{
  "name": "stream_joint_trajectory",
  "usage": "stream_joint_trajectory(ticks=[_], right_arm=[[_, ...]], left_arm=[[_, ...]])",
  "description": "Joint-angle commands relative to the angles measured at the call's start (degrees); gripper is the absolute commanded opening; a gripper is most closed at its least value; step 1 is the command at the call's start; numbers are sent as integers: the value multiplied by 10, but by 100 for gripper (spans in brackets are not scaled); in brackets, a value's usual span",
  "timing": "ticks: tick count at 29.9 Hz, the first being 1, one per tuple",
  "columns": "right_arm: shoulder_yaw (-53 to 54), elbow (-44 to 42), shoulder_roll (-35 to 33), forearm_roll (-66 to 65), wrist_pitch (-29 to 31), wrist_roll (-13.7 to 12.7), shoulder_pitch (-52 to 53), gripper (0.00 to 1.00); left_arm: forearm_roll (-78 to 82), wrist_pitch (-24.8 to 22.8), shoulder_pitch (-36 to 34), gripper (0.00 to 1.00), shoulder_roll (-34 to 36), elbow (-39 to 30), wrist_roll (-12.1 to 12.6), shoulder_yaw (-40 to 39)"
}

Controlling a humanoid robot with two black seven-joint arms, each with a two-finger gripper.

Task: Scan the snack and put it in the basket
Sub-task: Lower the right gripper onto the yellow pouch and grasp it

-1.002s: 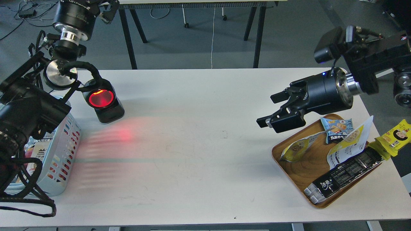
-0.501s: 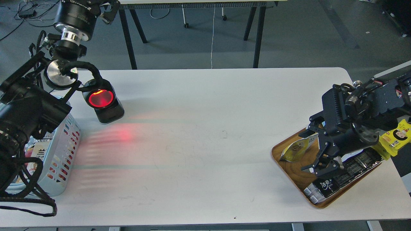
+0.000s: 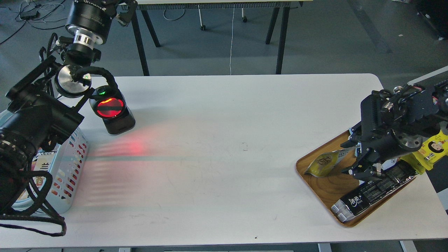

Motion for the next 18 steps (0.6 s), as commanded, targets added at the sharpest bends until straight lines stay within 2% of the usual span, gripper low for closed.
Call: stream_joint_trajectory(ticks=[1, 3, 6, 10, 18], right_arm=[[1, -26, 30, 1, -1, 0, -3, 60], [1, -39, 43, 1, -1, 0, -5, 57], [1, -51, 58, 1, 0, 0, -5, 43], [2, -50, 60, 2, 2, 0, -7, 11], [1, -48, 58, 4, 3, 0, -7, 0]], left_arm=[[0, 0, -1, 100, -1, 4, 0, -1], [0, 0, -2, 100, -1, 4, 0, -1], [0, 0, -3, 100, 0, 4, 1, 1], [1, 0, -3, 100, 1, 9, 1, 3], [0, 0, -5, 100, 1, 9, 1, 3]])
